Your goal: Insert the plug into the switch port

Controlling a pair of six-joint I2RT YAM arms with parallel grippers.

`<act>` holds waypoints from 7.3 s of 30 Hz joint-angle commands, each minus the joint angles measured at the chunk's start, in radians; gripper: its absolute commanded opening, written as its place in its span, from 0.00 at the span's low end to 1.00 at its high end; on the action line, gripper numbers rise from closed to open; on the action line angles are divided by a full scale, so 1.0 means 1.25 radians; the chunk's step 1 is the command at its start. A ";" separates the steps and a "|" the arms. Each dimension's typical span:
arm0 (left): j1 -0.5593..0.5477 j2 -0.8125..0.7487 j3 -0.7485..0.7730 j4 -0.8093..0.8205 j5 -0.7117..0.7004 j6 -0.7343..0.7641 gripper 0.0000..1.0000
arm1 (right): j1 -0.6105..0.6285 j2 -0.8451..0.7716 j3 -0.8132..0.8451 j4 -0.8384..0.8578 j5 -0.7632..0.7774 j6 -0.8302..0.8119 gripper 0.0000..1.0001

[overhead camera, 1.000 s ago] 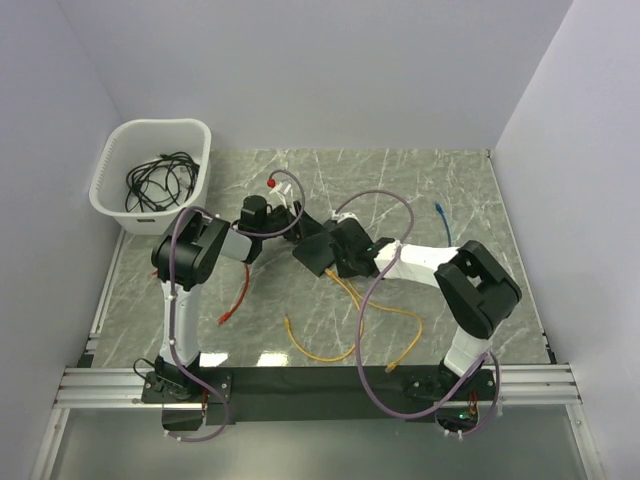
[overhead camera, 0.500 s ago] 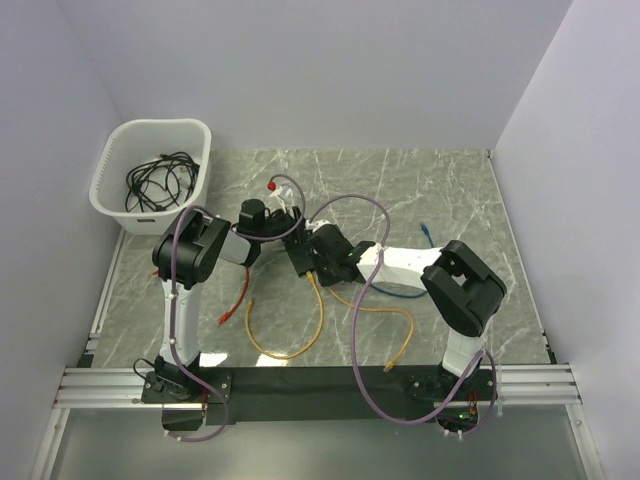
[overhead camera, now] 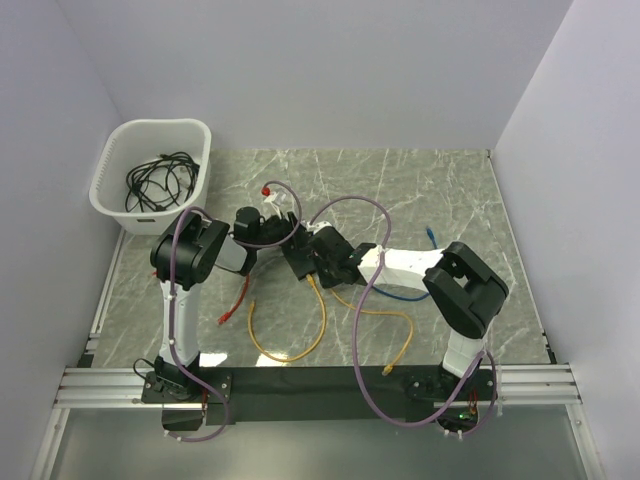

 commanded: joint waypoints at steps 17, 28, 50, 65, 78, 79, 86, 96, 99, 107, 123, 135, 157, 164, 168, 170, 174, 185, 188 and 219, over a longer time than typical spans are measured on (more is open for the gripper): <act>-0.013 -0.026 -0.062 -0.091 -0.006 0.003 0.55 | 0.004 -0.021 0.064 0.003 0.042 -0.005 0.00; -0.013 -0.031 -0.066 -0.101 -0.017 0.011 0.44 | 0.009 -0.017 0.095 -0.014 0.044 -0.009 0.00; -0.014 -0.036 -0.090 -0.100 -0.031 0.026 0.38 | 0.020 0.032 0.128 0.006 0.028 0.004 0.00; -0.013 -0.035 -0.101 -0.098 -0.015 0.045 0.33 | 0.020 0.021 0.134 0.025 0.059 -0.037 0.00; -0.013 -0.025 -0.109 -0.080 0.005 0.052 0.27 | 0.018 0.021 0.133 0.042 0.075 -0.059 0.00; -0.013 -0.024 -0.108 -0.079 0.010 0.052 0.27 | 0.019 0.018 0.131 0.047 0.076 -0.061 0.00; -0.013 -0.025 -0.109 -0.082 0.017 0.063 0.23 | 0.005 0.020 0.128 0.084 0.075 -0.070 0.00; -0.013 -0.008 -0.105 -0.075 0.028 0.057 0.21 | -0.003 0.039 0.171 0.100 0.097 -0.077 0.00; -0.013 0.001 -0.103 -0.069 0.036 0.053 0.20 | -0.009 0.045 0.176 0.129 0.099 -0.077 0.00; -0.013 0.010 -0.104 -0.075 0.036 0.060 0.19 | -0.022 0.072 0.188 0.179 0.083 -0.081 0.00; -0.004 -0.081 -0.071 -0.253 -0.097 0.118 0.51 | -0.021 0.069 0.166 0.163 0.055 -0.053 0.00; 0.013 -0.136 0.011 -0.412 -0.176 0.168 0.59 | -0.006 0.032 0.124 0.127 0.061 -0.038 0.25; 0.041 -0.344 0.084 -0.618 -0.331 0.173 0.62 | 0.073 -0.045 0.145 0.056 0.137 -0.047 0.44; 0.043 -0.567 0.042 -0.740 -0.527 0.148 0.65 | 0.161 -0.023 0.221 0.025 0.133 -0.045 0.48; 0.045 -0.737 -0.064 -0.770 -0.597 0.110 0.74 | 0.199 0.024 0.285 0.017 0.104 -0.039 0.50; 0.045 -0.842 -0.106 -0.783 -0.632 0.096 0.80 | 0.216 0.068 0.315 0.005 0.097 -0.038 0.52; 0.046 -1.006 -0.213 -0.841 -0.698 0.047 0.87 | 0.224 0.151 0.408 -0.017 0.096 -0.044 0.54; 0.045 -1.350 -0.382 -0.952 -0.822 -0.019 0.88 | 0.224 0.383 0.651 -0.143 0.135 -0.033 0.55; 0.045 -1.382 -0.381 -0.983 -0.882 -0.025 0.88 | 0.221 0.423 0.700 -0.159 0.144 -0.030 0.55; 0.051 -1.216 -0.298 -0.924 -1.037 -0.046 0.87 | 0.175 0.338 0.600 -0.039 0.034 -0.134 0.59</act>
